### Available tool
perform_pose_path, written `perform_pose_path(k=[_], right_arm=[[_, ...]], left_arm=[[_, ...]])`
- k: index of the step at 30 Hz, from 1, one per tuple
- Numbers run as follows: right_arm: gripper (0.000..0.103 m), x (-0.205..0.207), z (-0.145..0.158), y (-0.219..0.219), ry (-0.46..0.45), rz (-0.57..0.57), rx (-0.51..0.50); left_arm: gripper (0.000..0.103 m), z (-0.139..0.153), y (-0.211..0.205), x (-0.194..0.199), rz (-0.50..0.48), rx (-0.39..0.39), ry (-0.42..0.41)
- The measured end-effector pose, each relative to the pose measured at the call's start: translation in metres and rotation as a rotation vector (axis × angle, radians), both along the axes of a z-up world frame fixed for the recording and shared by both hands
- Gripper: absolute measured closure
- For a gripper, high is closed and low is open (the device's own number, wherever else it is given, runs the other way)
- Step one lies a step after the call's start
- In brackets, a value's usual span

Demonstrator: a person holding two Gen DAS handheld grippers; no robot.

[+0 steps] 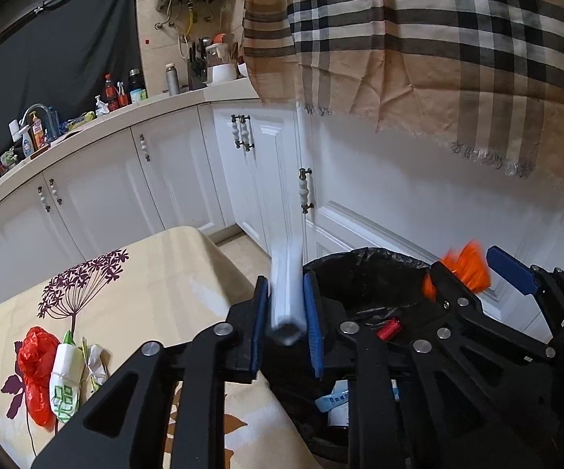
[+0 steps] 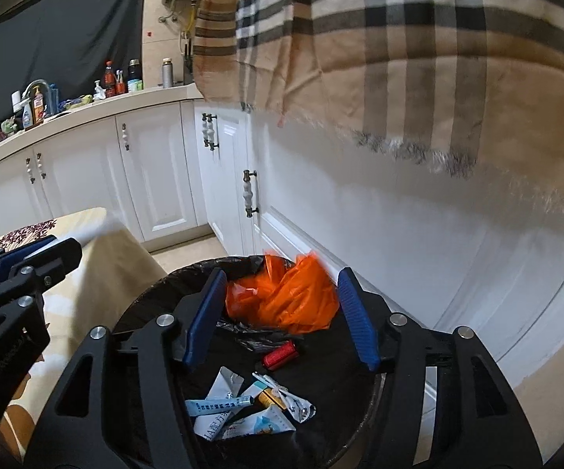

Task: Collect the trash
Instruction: 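Carry the orange bag and white strip over the black bin and open both tools, then move both open tools back over the table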

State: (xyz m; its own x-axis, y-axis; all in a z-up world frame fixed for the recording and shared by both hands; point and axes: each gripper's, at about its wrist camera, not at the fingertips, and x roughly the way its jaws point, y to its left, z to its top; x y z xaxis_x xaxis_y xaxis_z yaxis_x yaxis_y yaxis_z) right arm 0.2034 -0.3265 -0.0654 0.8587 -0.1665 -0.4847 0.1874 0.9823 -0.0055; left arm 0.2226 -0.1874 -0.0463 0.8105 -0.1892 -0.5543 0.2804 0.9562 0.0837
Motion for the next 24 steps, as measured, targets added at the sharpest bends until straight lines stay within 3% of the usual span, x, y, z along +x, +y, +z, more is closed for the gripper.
perform_pose_path(k=[2, 4, 14, 24], right_arm=[[0.043, 0.001, -0.001, -0.003, -0.001, -0.004, 0.006], [0.042, 0.000, -0.002, -0.004, 0.001, -0.008, 0.004], [0.042, -0.015, 0.007, 0.000, -0.004, -0.012, 0.000], [0.042, -0.041, 0.016, 0.022, 0.018, 0.019, 0.029]], left_arm=[[0.070, 0.000, 0.000, 0.000, 0.001, 0.000, 0.002], [0.067, 0.000, 0.001, -0.001, 0.002, -0.003, 0.001], [0.064, 0.004, 0.014, -0.010, 0.014, -0.006, 0.002], [0.058, 0.010, 0.073, -0.042, 0.078, -0.009, 0.011]])
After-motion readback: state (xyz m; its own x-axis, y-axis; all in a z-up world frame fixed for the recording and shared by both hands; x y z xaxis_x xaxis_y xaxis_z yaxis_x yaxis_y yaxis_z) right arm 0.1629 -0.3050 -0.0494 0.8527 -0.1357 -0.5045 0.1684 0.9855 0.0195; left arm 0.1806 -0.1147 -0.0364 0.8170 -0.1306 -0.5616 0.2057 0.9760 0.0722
